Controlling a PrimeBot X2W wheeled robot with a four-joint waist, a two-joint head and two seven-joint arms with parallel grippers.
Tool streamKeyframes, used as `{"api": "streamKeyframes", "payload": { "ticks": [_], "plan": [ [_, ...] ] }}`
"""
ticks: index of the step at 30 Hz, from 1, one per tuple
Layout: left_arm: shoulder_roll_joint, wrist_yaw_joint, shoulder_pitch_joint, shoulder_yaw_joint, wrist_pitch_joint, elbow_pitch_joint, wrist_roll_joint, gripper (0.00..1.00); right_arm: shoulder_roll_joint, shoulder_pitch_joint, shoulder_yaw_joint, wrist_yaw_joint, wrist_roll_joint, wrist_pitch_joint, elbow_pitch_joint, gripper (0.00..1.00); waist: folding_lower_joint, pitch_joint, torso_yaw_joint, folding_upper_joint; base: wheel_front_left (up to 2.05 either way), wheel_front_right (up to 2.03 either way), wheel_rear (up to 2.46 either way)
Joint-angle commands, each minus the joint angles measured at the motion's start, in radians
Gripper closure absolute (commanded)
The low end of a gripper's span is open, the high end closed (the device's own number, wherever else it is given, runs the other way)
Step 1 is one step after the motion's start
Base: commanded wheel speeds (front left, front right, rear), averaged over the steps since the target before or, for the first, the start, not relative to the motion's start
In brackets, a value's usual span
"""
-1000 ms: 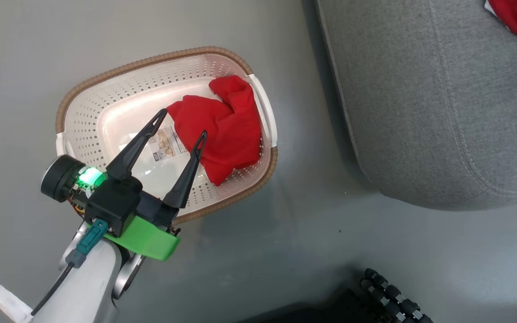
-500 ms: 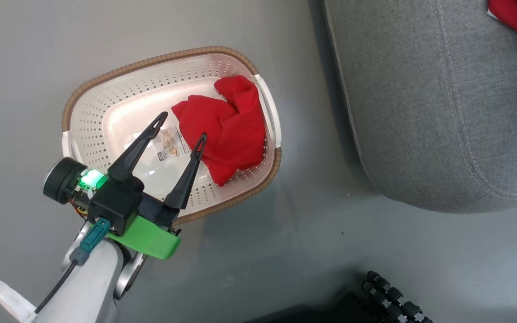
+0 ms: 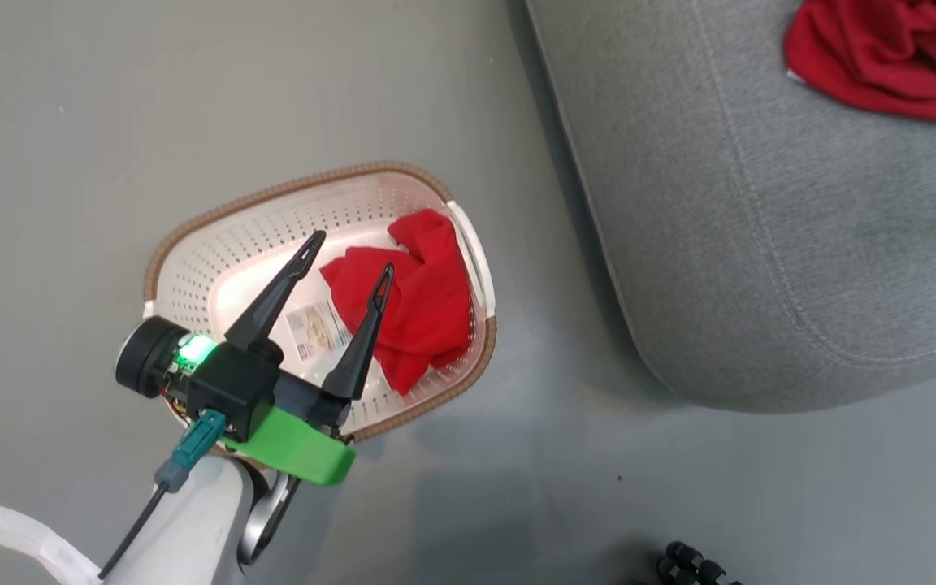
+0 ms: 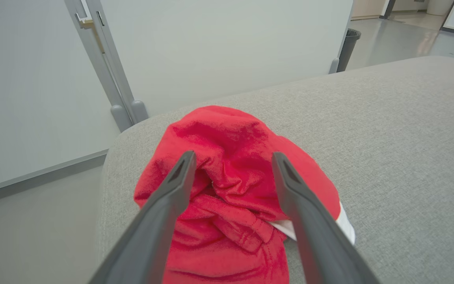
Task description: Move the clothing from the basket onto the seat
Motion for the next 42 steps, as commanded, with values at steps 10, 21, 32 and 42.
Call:
{"api": "streamKeyframes", "payload": {
  "ticks": [10, 21, 32, 42],
  "plan": [
    [-0.080, 0.000, 0.112, 0.057, 0.000, 0.016, -0.006, 0.00, -0.020, 0.218, -0.024, -0.001, 0.047, -0.003, -0.255, 0.00, 0.0000, -0.295, -0.012, 0.0000, 0.00, 0.00, 0.00],
    [-0.139, 0.000, 0.244, 0.132, 0.001, 0.012, 0.000, 0.00, 0.040, 0.468, -0.037, -0.001, 0.016, -0.003, -0.538, 0.00, 0.0000, -0.451, 0.014, 0.0000, 0.00, 0.00, 0.00],
    [-0.165, 0.000, 0.313, 0.195, 0.000, 0.009, 0.016, 0.00, 0.133, 0.644, 0.038, -0.001, -0.023, -0.003, -0.675, 0.00, 0.0000, -0.521, 0.083, 0.0000, 0.00, 0.00, 0.00],
    [-0.193, 0.000, 0.364, 0.297, 0.001, 0.024, 0.026, 0.00, 0.237, 0.770, 0.084, -0.001, -0.086, -0.003, -0.666, 0.00, 0.0000, -0.559, 0.170, 0.0000, 0.00, 0.00, 0.00]
  ]
}}
